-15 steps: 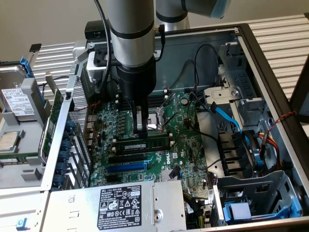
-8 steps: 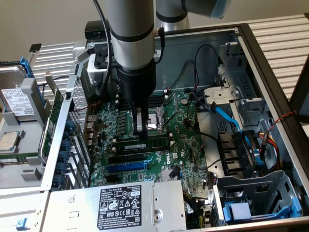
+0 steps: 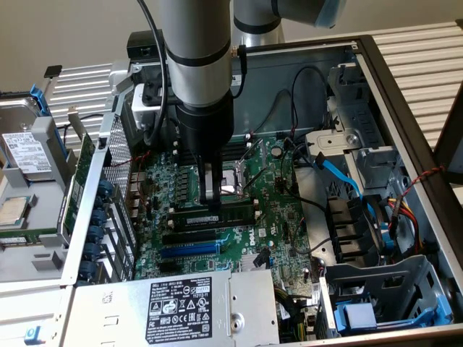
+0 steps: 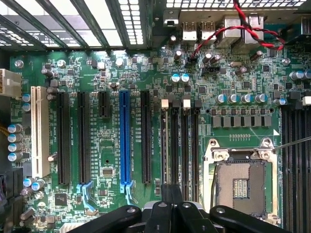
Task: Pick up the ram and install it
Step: 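Press down the ram until it locks into place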
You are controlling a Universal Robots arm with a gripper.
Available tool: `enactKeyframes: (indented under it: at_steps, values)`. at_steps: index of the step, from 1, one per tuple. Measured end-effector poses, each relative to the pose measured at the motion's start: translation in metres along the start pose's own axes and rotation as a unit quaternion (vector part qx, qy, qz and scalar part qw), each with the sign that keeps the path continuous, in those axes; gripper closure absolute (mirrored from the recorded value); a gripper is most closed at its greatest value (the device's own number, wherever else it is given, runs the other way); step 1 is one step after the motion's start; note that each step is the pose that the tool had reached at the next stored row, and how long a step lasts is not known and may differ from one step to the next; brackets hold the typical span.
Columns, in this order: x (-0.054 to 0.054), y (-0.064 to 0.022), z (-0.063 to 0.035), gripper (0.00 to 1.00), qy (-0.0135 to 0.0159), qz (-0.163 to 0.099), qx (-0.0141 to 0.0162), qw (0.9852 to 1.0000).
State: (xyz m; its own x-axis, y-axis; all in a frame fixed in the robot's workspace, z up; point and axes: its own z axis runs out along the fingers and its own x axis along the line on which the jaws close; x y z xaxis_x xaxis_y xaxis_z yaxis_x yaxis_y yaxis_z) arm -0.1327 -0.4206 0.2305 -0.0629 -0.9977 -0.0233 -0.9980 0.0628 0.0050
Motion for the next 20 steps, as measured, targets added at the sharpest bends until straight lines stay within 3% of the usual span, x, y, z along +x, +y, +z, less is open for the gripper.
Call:
enactKeyframes:
  at_steps: [20]
  values:
    - [0.0001, 0.0, 0.0025, 0.9, 0.0, 0.0, 0.0002, 1.0]
